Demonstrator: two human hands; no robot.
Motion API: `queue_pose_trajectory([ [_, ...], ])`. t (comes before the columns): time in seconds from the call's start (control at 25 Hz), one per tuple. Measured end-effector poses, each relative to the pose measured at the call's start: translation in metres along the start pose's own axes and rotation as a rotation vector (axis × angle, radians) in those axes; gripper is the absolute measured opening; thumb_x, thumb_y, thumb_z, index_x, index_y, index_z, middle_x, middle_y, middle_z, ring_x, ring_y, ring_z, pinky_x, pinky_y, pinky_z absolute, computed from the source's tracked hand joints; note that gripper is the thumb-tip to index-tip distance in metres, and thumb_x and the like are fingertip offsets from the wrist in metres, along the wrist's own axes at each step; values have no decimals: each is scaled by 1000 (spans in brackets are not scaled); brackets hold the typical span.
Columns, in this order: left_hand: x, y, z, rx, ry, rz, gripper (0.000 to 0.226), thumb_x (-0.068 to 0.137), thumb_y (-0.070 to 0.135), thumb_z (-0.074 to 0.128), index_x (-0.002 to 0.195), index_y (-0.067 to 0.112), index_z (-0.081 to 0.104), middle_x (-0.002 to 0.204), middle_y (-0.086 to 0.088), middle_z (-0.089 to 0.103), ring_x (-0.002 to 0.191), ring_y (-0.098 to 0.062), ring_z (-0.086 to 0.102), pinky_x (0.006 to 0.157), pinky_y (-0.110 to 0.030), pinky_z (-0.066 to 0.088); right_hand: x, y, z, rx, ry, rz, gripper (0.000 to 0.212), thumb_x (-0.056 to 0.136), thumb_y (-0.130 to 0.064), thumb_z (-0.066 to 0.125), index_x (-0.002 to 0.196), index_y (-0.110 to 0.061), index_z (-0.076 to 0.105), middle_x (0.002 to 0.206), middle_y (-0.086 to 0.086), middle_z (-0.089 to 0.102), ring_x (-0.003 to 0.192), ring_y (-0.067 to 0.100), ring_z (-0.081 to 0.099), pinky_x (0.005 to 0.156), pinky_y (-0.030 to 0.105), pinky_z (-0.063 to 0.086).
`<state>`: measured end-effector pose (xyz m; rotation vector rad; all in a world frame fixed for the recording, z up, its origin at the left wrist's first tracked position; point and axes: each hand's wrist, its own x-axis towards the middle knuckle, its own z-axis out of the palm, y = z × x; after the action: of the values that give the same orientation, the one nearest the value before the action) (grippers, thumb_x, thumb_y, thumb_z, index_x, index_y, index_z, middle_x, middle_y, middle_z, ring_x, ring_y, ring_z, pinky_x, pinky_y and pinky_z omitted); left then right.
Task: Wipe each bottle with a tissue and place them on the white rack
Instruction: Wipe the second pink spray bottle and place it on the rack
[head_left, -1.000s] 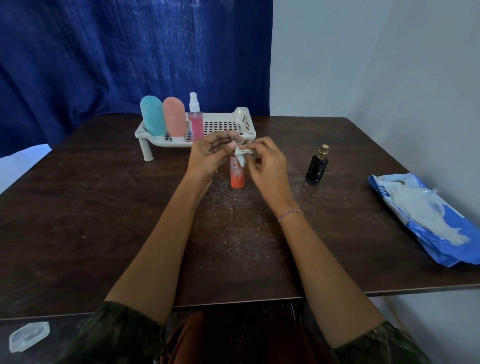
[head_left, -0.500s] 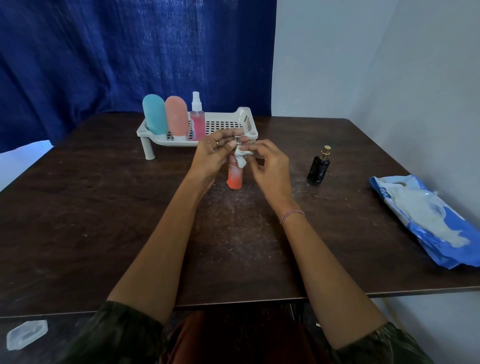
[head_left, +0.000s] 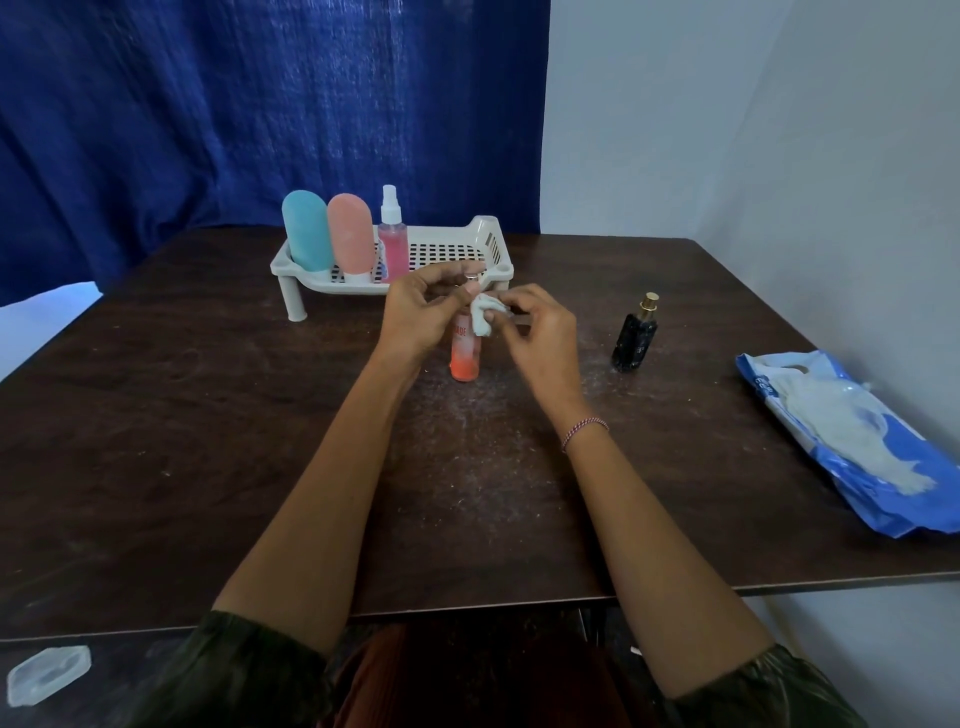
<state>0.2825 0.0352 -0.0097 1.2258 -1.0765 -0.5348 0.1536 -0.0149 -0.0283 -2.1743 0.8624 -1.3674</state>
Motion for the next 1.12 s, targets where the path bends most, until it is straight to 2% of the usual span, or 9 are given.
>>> queue_pose_trajectory([
  [0.12, 1, 0, 0, 18, 17, 1, 28, 85, 7, 66, 113, 6, 66, 111, -4, 68, 98, -5, 65, 83, -19, 54, -2, -4, 0, 13, 38, -60, 19, 78, -4, 70, 98, -4, 70, 106, 8, 65, 104, 15, 59, 87, 20, 51],
  [0.2, 1, -1, 0, 6, 33, -10, 29, 85, 6, 66, 114, 5, 65, 112, -3, 67, 97, -4, 65, 83, -20, 54, -4, -4, 0, -14, -1, -123, 16, 75, -2, 72, 91, -4, 71, 98, 8, 66, 94, 11, 60, 80, 12, 49],
  [0.32, 4, -4, -2, -9, 73, -46, 29, 87, 7, 65, 115, 6, 65, 114, -2, 66, 95, -4, 65, 84, -23, 55, -6, 3, 3, -118, -177, -194, 15, 69, -1, 76, 84, -3, 73, 86, 10, 65, 75, 16, 62, 72, 22, 53],
  [0.4, 7, -8, -5, -46, 109, -97, 29, 87, 10, 65, 116, 8, 65, 119, -8, 66, 100, -15, 66, 87, -32, 56, -7, 6, 4, -152, -269, -176, 18, 66, 0, 78, 83, -4, 74, 85, 10, 65, 73, 16, 61, 72, 28, 53],
  [0.56, 9, -11, -9, -77, 160, -169, 30, 87, 12, 65, 117, 9, 64, 121, -9, 65, 106, -19, 65, 91, -38, 54, -7, 3, 3, -198, -343, -116, 18, 69, 0, 76, 86, -6, 74, 90, 9, 66, 76, 13, 58, 77, 31, 53],
  [0.68, 8, -12, -7, -139, 150, -169, 29, 88, 9, 64, 117, 4, 63, 118, -13, 66, 104, -20, 65, 89, -35, 55, -6, -3, 5, -184, -157, -146, 17, 74, 1, 71, 90, -4, 72, 94, 9, 65, 85, 17, 62, 81, 29, 53],
  [0.84, 4, -11, -1, -240, 89, -189, 26, 90, 5, 59, 116, 1, 63, 112, -15, 67, 99, -19, 66, 81, -27, 56, -6, -9, 7, -81, 32, -193, 19, 79, 1, 67, 98, -4, 70, 103, 7, 63, 99, 6, 54, 89, 17, 47],
  [0.96, 5, -6, -2, -384, 101, -267, 25, 93, 3, 52, 117, 2, 61, 106, -12, 67, 93, -15, 67, 81, -27, 57, -7, -10, 8, -45, -9, -217, 20, 80, 3, 66, 97, -5, 70, 103, 7, 61, 102, 7, 53, 89, 21, 50],
  [1.12, 13, -8, -13, -634, 226, -322, 27, 95, 2, 46, 120, 1, 58, 108, -11, 65, 90, -13, 64, 88, -32, 54, -7, -5, 6, -32, -197, -214, 21, 78, 3, 66, 97, -6, 70, 103, 5, 61, 98, 8, 56, 88, 24, 51],
])
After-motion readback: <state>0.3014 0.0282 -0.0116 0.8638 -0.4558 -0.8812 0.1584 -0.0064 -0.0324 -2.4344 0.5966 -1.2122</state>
